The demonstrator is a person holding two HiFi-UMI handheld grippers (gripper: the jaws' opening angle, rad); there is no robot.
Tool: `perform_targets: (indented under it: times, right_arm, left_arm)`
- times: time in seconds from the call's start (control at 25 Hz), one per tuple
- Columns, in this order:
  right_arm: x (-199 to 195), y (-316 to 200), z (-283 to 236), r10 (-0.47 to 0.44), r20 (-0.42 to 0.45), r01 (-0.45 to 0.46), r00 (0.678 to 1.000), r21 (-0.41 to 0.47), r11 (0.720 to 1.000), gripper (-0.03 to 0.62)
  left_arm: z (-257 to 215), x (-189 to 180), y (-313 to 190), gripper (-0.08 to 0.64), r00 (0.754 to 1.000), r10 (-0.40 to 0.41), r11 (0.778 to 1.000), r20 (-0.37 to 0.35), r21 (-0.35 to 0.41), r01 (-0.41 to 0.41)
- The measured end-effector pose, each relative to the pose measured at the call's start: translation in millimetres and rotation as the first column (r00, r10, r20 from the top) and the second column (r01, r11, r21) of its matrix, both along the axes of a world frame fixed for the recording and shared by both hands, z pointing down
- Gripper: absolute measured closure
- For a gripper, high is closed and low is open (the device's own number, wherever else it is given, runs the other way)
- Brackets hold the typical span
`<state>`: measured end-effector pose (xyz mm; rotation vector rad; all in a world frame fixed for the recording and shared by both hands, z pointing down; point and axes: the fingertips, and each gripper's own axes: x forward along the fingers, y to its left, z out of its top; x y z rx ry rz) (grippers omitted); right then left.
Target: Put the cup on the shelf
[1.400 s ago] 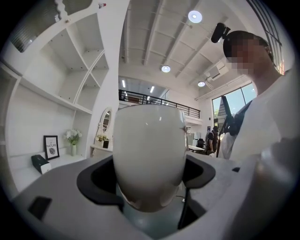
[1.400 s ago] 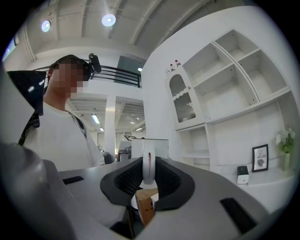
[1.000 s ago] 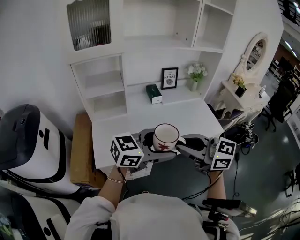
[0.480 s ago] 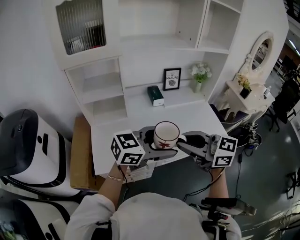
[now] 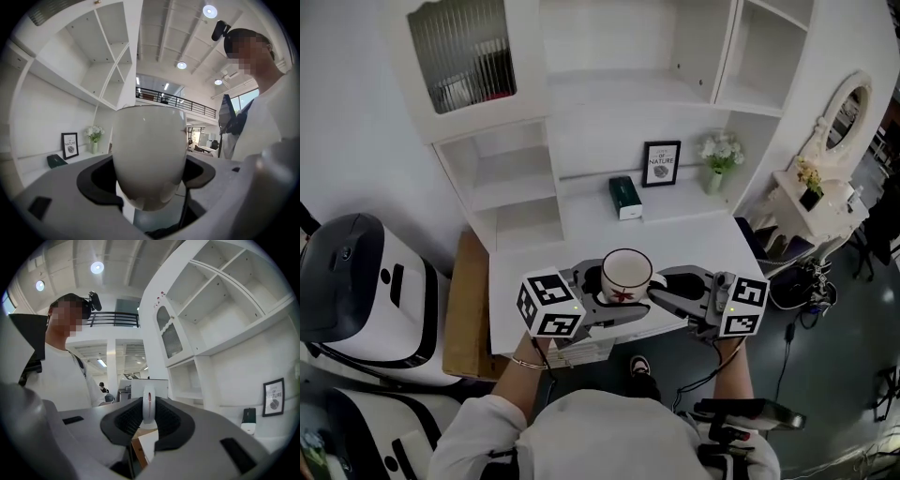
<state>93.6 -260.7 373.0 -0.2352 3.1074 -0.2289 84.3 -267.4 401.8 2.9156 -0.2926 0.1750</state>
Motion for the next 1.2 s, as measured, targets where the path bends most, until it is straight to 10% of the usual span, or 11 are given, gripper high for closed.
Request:
perform_targets:
  times: [0.88, 1.2]
  right_arm:
    - [-29.5, -143.7, -32.0, -0.343, 0.054, 0.345, 0.938, -0.038, 0.938, 0.514]
    - [-27.6, -144.5, -64.7, -0.308, 0.051, 0.309, 0.95, 0.002, 0.951, 0.517]
  left_arm:
    - [-36.6, -33.4, -139.6, 0.186, 0.922, -0.379, 0.925, -0.08, -0.025, 0.378]
    - [-66.3, -30.6, -140.9, 0.186, 0.931, -0.349, 0.936, -0.107, 0.02, 0.353]
